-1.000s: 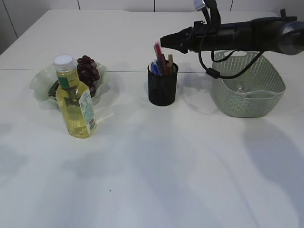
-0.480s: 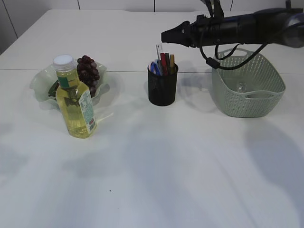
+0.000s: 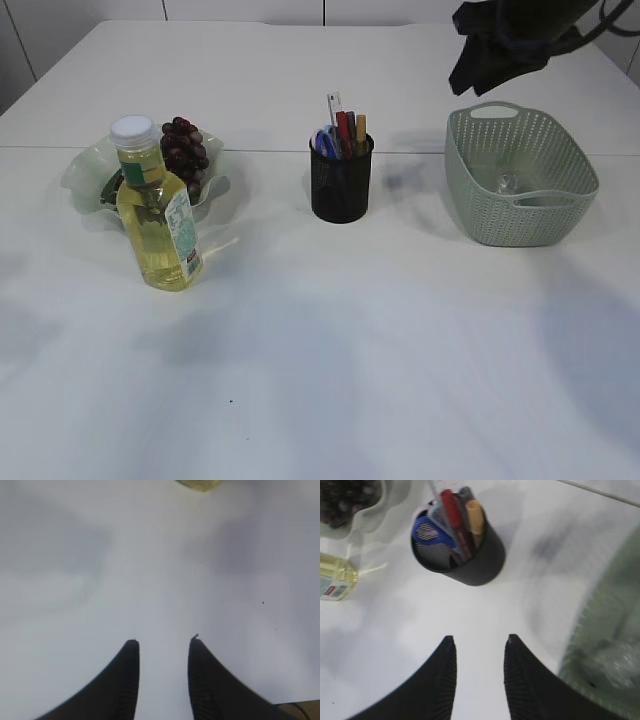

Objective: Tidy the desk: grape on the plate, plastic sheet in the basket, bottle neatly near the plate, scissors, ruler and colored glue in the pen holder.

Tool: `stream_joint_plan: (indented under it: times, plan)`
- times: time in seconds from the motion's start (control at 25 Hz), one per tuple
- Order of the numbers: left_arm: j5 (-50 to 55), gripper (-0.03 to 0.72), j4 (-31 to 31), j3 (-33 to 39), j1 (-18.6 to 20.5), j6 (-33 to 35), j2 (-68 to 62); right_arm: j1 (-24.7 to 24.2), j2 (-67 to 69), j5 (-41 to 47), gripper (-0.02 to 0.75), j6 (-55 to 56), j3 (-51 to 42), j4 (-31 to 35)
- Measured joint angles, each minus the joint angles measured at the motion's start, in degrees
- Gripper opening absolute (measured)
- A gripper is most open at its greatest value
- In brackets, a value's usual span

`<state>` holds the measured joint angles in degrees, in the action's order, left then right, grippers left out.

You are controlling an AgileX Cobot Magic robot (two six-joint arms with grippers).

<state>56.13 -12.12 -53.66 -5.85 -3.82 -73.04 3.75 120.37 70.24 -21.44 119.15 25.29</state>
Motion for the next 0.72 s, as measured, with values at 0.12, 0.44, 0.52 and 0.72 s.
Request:
stream_joint_plan:
  times: [0.12, 0.44, 0.52, 0.72]
  plan:
    - [-1.71, 0.246, 0.39, 0.0, 0.0, 0.0, 0.0, 0.0, -3.2, 0.38, 0.272, 7.1, -0.38, -6.53]
    - [-1.46, 0.246, 1.75, 0.0, 0.0, 0.09, 0.0, -0.13, -15.34, 0.8, 0.272, 12.17, -15.45, -18.06]
    - [-0.54, 0.246, 2.85, 0.0, 0.0, 0.09, 0.0, -0.13, -18.22, 0.92, 0.272, 12.21, -19.91, -18.19]
    - [2.06, 0.307, 10.63, 0.0, 0.0, -0.7, 0.21, -0.13, -28.13, 0.92, 0.273, 12.31, -30.0, -18.08]
